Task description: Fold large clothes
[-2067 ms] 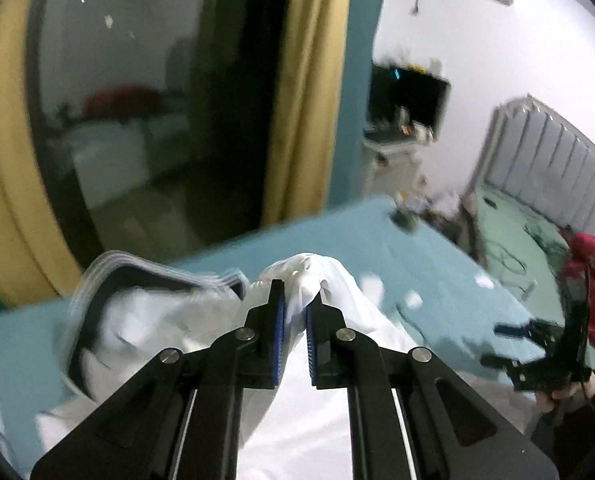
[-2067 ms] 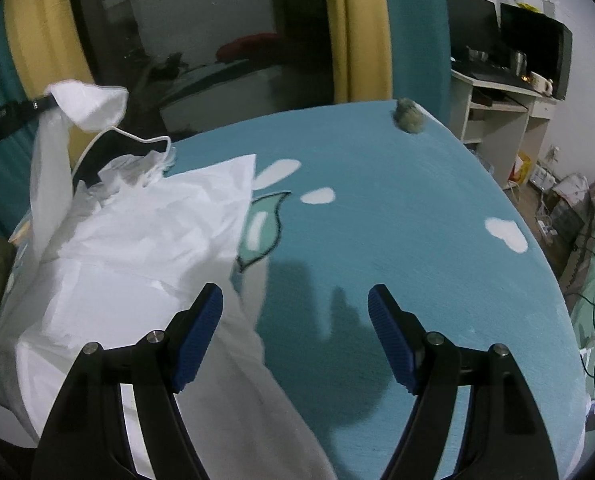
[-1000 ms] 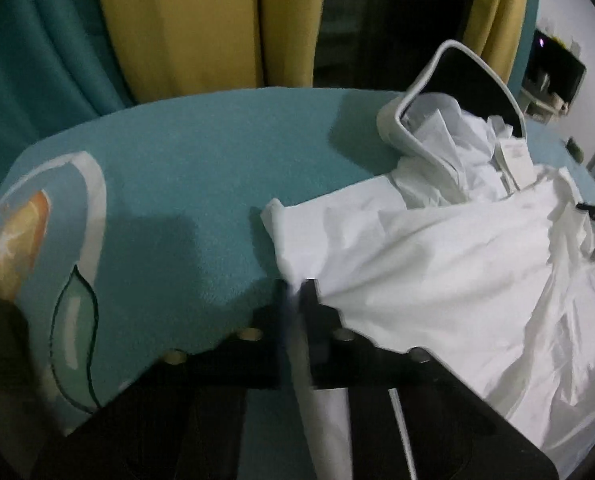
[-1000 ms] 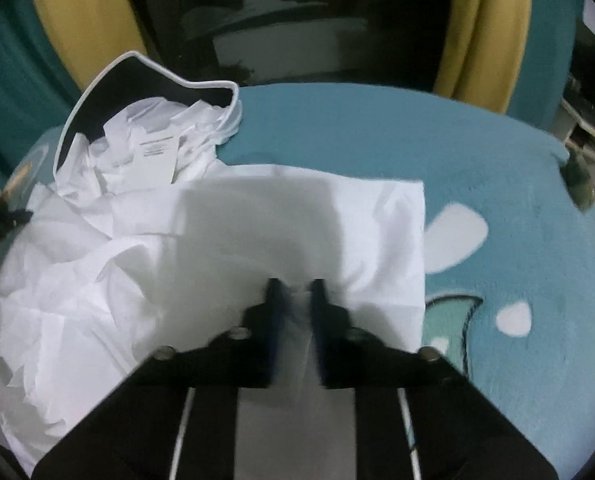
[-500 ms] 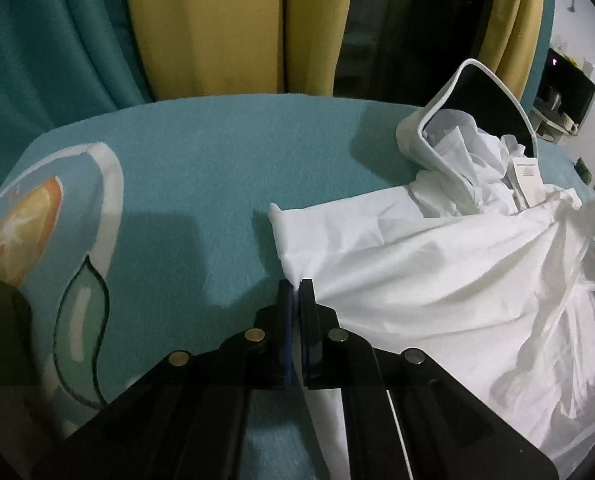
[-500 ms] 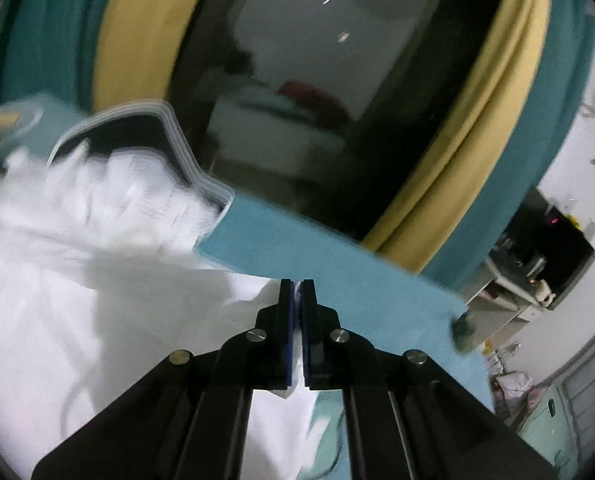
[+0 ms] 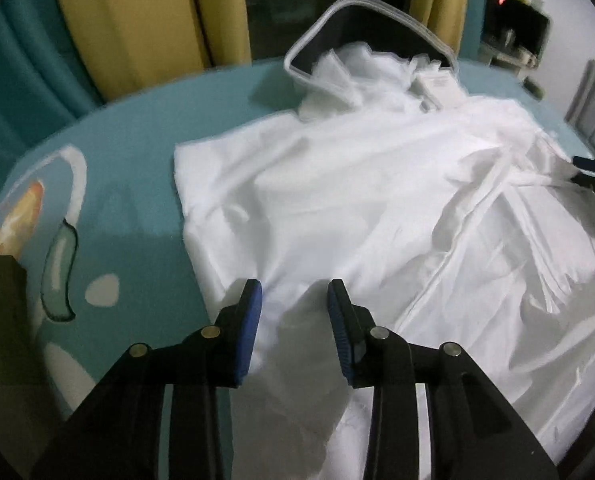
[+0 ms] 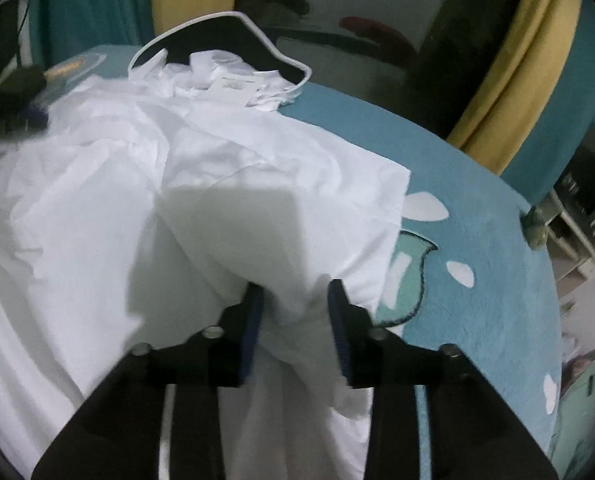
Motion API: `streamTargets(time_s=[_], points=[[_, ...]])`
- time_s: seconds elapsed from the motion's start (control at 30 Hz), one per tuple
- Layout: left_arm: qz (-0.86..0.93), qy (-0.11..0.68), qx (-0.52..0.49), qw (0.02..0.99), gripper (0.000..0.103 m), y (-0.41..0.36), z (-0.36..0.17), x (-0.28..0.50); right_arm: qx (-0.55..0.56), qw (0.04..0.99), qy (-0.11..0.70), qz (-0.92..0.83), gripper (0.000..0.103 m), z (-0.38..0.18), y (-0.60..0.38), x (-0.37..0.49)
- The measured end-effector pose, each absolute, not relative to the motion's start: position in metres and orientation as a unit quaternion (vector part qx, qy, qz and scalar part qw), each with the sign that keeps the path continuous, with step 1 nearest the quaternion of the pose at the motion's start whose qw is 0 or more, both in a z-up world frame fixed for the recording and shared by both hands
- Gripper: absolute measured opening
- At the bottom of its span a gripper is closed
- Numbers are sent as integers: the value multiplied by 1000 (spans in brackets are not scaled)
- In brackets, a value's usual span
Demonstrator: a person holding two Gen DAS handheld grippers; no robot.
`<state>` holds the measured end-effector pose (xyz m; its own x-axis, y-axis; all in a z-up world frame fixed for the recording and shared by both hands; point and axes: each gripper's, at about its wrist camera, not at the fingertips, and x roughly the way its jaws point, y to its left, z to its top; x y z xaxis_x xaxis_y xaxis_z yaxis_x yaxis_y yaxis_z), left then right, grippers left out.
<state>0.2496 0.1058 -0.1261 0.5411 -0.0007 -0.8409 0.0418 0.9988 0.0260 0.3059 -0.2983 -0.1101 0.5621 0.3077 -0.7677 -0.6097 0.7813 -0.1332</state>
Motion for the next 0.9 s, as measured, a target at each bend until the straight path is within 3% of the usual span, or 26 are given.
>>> streamTargets(time_s=[0.1,0.17,0.2,0.4,0.63,0.9], points=[[-8,480,24,877,34,108,-126,245,-131,872,391,263,40,-101,-312,325],[-9,475,40,879,15,108,-126,243,-95,877,392,261,40,-98,-314,339],[-8,476,40,879,14,110,-127,246,-85,878,392,262,40,-98,-314,342],[10,479,39,877,13,126,-123,239,-61,865,398,298,40,-97,-303,355],[2,480,24,877,14,135,-114,231,-170,857,394,286,44,-87,-297,336],[9,452,-37,891,14,146,-106,245,-90,865,422,258,44,-103,-287,371]])
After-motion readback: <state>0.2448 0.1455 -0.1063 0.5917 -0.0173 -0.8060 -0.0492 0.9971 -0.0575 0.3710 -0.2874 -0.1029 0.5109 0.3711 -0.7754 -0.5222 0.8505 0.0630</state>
